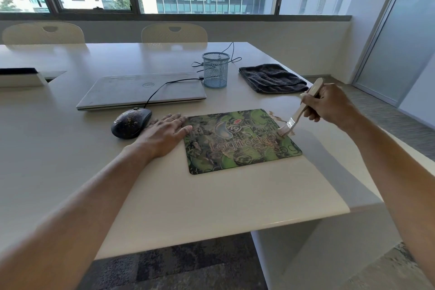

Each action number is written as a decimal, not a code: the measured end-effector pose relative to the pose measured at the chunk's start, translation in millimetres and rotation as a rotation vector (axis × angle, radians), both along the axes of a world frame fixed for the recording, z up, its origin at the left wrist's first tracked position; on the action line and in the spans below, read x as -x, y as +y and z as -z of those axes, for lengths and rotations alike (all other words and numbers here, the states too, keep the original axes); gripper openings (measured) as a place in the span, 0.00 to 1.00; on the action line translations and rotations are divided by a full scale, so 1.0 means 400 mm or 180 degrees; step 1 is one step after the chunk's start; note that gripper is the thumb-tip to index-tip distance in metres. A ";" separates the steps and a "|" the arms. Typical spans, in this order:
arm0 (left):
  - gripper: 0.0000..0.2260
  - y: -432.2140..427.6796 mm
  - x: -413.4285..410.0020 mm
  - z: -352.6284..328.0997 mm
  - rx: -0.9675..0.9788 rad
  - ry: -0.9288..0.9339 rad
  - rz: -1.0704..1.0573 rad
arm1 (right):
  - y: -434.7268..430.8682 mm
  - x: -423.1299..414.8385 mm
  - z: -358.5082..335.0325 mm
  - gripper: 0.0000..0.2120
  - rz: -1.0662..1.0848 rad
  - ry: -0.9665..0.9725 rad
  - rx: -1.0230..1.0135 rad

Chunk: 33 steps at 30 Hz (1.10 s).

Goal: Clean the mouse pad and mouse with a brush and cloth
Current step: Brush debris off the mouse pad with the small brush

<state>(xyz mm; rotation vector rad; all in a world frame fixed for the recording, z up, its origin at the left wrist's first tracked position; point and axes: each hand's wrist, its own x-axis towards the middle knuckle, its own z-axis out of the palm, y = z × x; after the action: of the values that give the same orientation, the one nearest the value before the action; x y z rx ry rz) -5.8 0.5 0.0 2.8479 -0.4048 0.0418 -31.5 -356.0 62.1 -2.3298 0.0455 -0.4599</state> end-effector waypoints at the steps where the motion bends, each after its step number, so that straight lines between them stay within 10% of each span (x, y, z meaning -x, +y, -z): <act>1: 0.25 0.000 -0.001 0.000 -0.0017 0.0006 -0.0002 | -0.004 0.000 -0.004 0.14 0.0072 0.0018 0.0088; 18: 0.27 -0.004 0.004 -0.005 -0.0071 0.0001 -0.0023 | 0.322 0.027 0.005 0.11 -0.0845 0.0096 -0.1107; 33: 0.28 0.001 0.000 -0.002 -0.0084 0.0000 -0.0014 | 0.188 0.025 -0.010 0.15 -0.0424 0.0173 -0.0124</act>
<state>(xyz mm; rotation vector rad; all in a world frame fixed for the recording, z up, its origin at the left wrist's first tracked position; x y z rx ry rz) -5.7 0.8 0.8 2.8748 -0.4022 0.0377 -41.4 -280.7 66.1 -2.2899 -0.0737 -0.3266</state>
